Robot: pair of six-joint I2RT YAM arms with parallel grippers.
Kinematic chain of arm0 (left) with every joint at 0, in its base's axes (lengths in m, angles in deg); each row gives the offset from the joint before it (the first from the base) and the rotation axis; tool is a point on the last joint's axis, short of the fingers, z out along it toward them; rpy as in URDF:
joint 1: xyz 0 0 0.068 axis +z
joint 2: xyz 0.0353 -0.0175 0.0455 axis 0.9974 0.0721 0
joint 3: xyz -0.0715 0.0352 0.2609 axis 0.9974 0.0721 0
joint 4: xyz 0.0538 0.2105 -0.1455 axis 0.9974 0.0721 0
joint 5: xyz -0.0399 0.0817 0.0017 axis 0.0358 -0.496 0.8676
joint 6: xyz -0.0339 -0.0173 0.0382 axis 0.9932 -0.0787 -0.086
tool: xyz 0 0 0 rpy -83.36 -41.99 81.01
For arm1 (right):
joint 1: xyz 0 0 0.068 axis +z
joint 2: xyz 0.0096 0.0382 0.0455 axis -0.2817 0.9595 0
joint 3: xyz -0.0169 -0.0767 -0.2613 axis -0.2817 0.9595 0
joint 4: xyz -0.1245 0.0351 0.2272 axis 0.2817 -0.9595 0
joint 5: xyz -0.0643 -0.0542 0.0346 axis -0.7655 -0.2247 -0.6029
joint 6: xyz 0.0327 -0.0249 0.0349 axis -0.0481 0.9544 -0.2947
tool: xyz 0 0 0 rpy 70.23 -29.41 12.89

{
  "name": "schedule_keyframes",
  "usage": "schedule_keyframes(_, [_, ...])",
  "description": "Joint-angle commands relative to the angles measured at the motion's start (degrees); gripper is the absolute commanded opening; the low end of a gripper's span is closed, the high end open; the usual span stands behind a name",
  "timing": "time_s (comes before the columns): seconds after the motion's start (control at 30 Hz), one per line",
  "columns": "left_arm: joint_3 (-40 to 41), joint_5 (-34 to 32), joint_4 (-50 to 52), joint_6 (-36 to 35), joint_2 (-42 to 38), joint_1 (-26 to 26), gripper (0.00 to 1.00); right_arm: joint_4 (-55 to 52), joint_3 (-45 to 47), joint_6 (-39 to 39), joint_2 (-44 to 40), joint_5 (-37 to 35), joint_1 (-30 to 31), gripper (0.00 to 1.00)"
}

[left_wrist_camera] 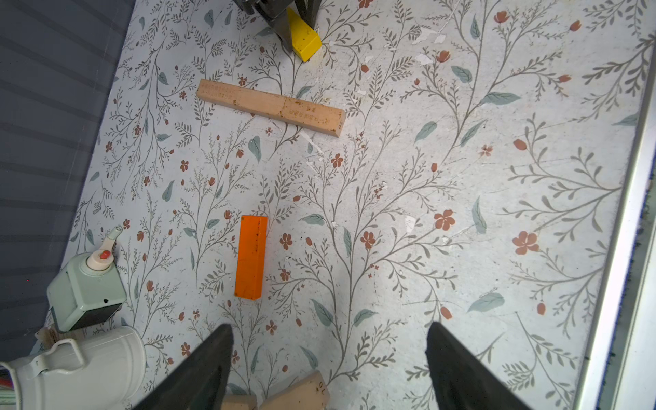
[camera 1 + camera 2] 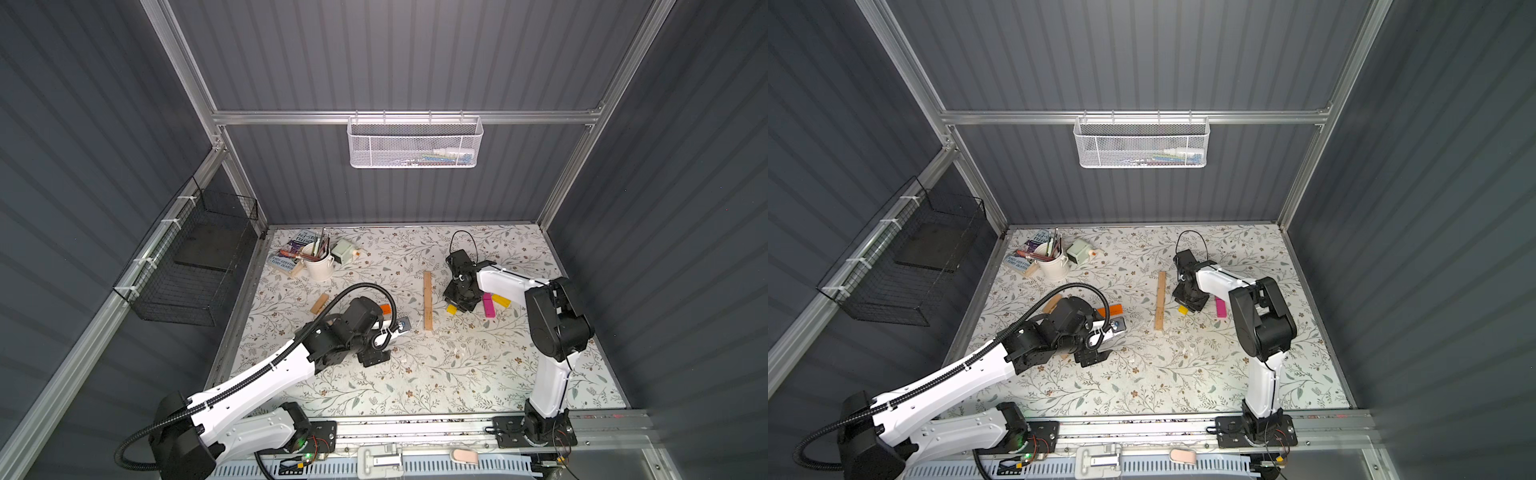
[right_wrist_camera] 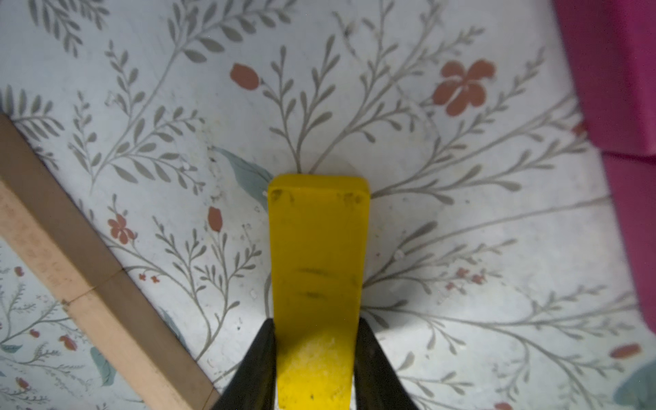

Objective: Assemble the letter k with building blocks
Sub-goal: Assemble the building block at the center of the board.

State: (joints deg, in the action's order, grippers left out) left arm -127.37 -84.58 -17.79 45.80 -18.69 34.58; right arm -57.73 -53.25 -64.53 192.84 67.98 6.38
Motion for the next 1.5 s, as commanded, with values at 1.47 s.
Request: schedule_keyframes(1.47, [0.42, -0.65, 0.35, 0.40, -0.53, 0.35, 0.95, 10.04, -1.83, -9.16, 5.28, 12.43, -2.18, 0.39])
